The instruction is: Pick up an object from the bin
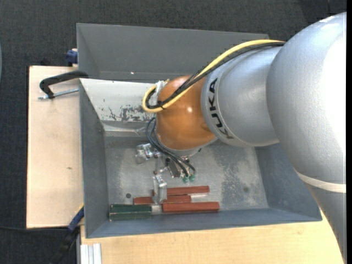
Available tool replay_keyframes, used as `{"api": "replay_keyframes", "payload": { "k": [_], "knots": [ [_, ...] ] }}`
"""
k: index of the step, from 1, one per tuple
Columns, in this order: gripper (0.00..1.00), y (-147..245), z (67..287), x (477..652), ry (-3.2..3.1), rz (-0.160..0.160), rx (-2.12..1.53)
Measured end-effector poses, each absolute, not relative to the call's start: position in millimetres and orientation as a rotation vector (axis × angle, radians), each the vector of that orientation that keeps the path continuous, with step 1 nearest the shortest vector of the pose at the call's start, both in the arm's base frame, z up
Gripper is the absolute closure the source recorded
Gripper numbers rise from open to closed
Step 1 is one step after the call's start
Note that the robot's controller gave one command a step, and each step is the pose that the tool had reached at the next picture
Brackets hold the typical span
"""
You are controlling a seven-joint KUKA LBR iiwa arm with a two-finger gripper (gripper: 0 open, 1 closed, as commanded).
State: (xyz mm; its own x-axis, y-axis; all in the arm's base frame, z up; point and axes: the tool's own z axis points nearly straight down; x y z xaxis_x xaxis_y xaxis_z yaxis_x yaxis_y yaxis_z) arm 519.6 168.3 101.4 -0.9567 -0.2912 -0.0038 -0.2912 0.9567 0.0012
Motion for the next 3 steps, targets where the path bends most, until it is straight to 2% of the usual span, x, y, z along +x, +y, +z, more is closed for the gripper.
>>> {"api": "replay_keyframes", "payload": {
  "k": [1,2,3],
  "knots": [
    [0.0,117,123,507.2,3.085,0.003,-0.594],
    [0.0,83,130,506.4,3.061,-0.003,-0.701],
    [1.0,74,75,497.2,3.017,-0.002,-0.836]
  ]
}}
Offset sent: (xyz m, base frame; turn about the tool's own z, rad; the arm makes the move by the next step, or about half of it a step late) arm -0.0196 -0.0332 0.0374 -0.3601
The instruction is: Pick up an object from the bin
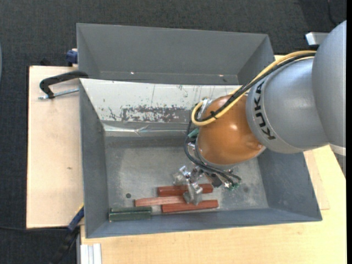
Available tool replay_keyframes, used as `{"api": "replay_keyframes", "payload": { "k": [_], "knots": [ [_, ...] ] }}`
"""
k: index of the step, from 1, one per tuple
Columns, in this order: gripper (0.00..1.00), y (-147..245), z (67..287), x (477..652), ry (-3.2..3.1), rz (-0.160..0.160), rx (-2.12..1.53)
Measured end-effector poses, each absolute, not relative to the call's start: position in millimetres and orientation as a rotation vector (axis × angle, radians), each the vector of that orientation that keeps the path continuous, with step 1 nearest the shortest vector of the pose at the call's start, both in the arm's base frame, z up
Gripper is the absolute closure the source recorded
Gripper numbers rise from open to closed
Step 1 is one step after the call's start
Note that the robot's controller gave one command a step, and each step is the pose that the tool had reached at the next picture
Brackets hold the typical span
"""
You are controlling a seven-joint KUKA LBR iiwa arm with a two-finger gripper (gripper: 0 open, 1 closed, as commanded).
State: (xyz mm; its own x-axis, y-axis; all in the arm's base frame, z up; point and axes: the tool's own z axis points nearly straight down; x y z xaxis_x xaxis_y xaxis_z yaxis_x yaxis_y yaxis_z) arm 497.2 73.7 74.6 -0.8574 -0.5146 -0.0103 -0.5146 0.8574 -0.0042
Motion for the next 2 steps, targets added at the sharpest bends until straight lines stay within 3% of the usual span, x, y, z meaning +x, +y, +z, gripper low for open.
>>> {"api": "replay_keyframes", "payload": {
  "k": [1,2],
  "knots": [
    [1.0,74,74,497.0,3.018,-0.002,-0.837],
    [1.0,93,227,517.3,3.011,0.001,-0.868]
  ]
}}
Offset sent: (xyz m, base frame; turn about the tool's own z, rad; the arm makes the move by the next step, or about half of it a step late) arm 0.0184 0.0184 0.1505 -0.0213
